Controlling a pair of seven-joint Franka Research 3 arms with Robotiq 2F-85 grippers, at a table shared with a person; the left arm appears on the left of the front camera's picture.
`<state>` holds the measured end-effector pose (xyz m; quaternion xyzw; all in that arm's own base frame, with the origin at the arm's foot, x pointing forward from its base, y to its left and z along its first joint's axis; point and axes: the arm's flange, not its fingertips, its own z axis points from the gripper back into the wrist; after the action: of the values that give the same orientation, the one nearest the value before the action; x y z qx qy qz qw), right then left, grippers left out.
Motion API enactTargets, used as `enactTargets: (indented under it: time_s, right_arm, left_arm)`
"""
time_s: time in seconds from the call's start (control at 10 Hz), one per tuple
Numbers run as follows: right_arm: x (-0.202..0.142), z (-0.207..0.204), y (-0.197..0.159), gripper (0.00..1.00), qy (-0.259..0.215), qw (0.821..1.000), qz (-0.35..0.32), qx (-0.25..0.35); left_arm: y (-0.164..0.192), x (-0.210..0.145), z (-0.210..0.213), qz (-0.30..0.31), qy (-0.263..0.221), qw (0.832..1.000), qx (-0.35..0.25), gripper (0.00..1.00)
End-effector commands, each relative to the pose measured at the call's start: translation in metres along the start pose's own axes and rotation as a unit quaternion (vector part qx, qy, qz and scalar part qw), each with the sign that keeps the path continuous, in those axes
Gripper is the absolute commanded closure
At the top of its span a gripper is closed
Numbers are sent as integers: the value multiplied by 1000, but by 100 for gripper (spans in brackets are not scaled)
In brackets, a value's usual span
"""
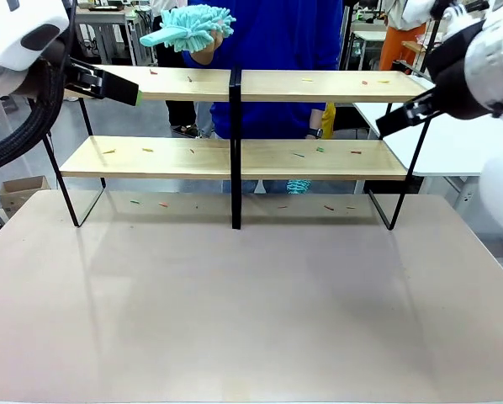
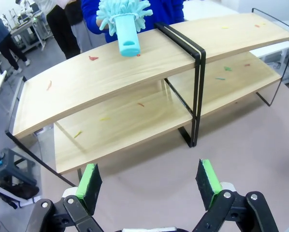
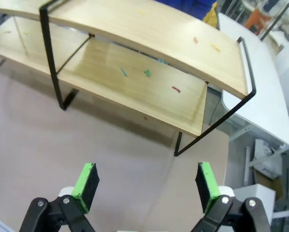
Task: Clean the shelves.
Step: Pick up the Duster when the human hands it over.
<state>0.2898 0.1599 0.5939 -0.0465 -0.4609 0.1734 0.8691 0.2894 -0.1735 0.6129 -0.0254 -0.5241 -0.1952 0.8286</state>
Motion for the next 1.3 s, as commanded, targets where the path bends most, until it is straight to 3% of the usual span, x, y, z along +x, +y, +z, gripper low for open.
enactTargets:
  time_s: [0.0, 0.2, 0.5, 1.2]
  right_arm:
    - [14, 1, 8, 0, 1, 994, -105, -6]
    - [13, 15, 19, 0, 13, 989, -141, 34]
    - [6, 40, 40, 0, -7, 988, -128, 90]
    - [9, 41, 56, 0, -22, 989, -115, 91]
  left_arm:
    - [1, 1, 0, -5, -3, 1000, 1, 0]
    - [1, 1, 0, -5, -3, 1000, 1, 0]
    - [1, 1, 0, -5, -3, 1000, 1, 0]
    - [1, 1, 0, -5, -3, 1000, 1, 0]
